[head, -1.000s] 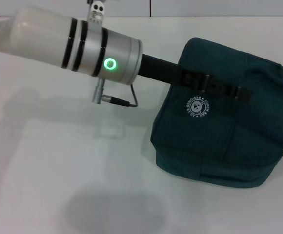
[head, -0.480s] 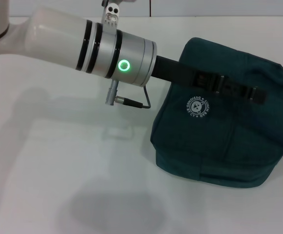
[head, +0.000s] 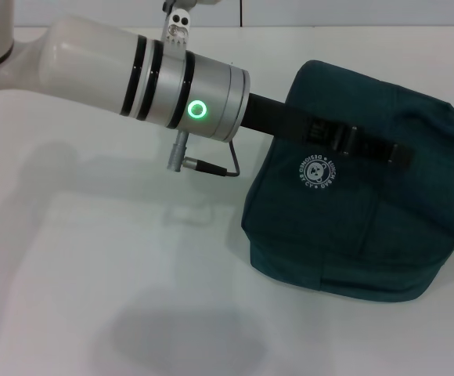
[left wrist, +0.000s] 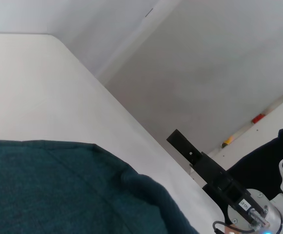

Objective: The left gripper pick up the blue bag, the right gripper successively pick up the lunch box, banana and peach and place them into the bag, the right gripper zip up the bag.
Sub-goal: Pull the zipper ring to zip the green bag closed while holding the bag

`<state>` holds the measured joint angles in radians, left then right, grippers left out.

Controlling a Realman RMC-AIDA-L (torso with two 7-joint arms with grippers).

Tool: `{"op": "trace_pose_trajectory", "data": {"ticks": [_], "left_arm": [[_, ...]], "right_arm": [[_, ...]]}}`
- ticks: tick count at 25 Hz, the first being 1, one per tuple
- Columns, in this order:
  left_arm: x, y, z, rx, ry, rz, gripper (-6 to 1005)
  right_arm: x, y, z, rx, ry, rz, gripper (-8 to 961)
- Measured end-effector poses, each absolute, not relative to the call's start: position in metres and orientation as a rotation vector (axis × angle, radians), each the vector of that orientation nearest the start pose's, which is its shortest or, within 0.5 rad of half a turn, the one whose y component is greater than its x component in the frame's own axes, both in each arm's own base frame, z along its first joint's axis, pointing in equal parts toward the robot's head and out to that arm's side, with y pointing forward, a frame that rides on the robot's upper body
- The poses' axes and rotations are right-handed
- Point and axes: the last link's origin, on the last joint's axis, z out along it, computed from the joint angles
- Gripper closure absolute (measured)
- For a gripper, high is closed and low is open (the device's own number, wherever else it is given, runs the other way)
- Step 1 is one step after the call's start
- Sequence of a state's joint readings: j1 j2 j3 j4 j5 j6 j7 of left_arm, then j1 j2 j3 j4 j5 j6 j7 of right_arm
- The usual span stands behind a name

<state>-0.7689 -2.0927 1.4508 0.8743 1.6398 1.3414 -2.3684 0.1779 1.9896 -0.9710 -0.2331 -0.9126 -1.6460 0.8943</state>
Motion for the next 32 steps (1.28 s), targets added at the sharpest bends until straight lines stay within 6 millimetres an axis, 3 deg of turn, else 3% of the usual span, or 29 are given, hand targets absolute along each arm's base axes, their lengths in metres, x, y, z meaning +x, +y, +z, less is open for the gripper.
{"op": "trace_pose_trajectory", "data": {"ticks": [7,10,15,32], "left_arm": [[-0.0821,0.3525,-0.0703,-3.022,-1.266,-0.586,526],[-0.0815,0.3524,-0.0704,-3.024,-1.264,-0.589,757],[-0.0804,0.3524,-0.0698,-3.028,-1.251,-0.602,848],[-0.0789,0.3525,-0.0615,-3.048,-1.191,-0.691,912]], "right_arm": [[0.3478,0.238,0.048,-1.847,0.652,1.198,170],[0.3477,0.2382,0.048,-1.848,0.652,1.199,170],[0.347,0.2393,0.048,-1.849,0.649,1.2,170],[0.3468,0.2427,0.048,-1.848,0.651,1.194,169]]}}
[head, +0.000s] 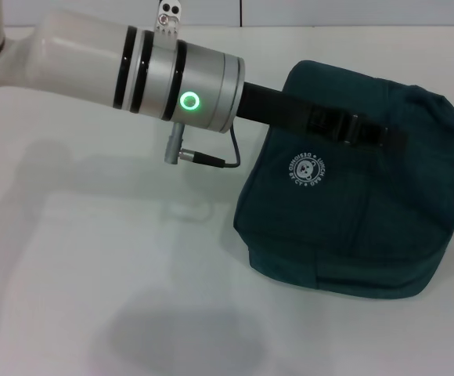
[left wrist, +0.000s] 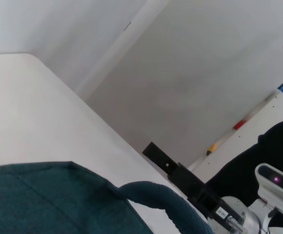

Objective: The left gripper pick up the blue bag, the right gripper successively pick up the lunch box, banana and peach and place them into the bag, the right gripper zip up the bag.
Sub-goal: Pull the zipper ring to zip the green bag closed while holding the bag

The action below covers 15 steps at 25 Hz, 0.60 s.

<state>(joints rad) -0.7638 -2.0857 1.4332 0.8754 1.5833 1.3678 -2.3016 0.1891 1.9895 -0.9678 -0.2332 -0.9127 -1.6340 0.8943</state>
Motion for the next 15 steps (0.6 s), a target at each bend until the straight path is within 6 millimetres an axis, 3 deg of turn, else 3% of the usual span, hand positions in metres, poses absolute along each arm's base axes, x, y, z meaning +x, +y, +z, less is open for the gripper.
{"op": "trace_pose_trajectory", "data": {"ticks": [15], "left_arm": [[-0.088,0.37,-0.009,-2.926,-1.191,-1.008,930]], "right_arm": [[0.344,0.25,0.046,-1.844,0.65,1.195,170]]}}
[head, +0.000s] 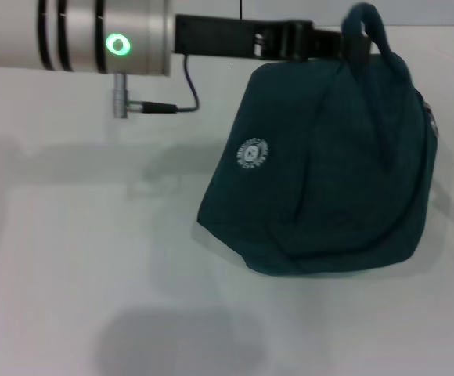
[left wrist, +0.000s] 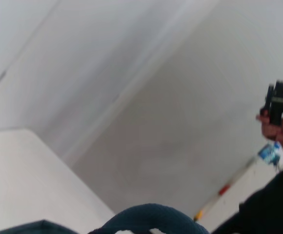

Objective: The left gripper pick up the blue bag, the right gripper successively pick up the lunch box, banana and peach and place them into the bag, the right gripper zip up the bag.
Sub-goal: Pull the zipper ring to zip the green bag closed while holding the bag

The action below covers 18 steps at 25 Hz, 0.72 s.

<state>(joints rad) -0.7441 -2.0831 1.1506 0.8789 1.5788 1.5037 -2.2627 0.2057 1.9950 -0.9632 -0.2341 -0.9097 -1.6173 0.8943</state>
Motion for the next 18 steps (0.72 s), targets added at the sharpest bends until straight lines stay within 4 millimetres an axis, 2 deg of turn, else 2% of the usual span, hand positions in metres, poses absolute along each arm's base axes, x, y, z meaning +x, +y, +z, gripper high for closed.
{"op": "trace_pose_trajectory", "data": {"ticks": [10,18], "left_arm": [[-0.115,0.375,0.027,-2.769,-1.198,-1.189,931],[-0.149,0.378,0.06,-2.594,-1.191,-1.285,930]], "right_arm": [[0.335,0.262,0.044,-1.867,0.632,1.208,170],[0.324,0.274,0.041,-1.9,0.603,1.234,169]]}}
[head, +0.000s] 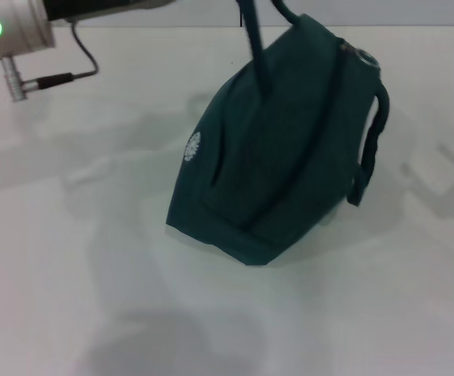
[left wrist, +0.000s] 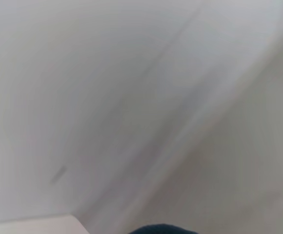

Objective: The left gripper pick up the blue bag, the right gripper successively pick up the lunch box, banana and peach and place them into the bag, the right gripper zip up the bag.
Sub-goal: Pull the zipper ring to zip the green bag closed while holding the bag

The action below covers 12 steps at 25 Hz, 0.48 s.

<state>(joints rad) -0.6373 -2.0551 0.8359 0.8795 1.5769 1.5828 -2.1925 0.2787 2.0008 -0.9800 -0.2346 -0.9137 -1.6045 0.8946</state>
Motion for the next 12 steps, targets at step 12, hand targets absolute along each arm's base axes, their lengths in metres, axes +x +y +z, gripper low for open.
{"op": "trace_pose_trajectory", "data": {"ticks": [12], "left_arm": [[-0.194,0.382,0.077,-2.418,-1.241,-1.27,933]], "right_arm": [[0.288,0.312,0.03,-2.017,0.559,1.29,171]]}}
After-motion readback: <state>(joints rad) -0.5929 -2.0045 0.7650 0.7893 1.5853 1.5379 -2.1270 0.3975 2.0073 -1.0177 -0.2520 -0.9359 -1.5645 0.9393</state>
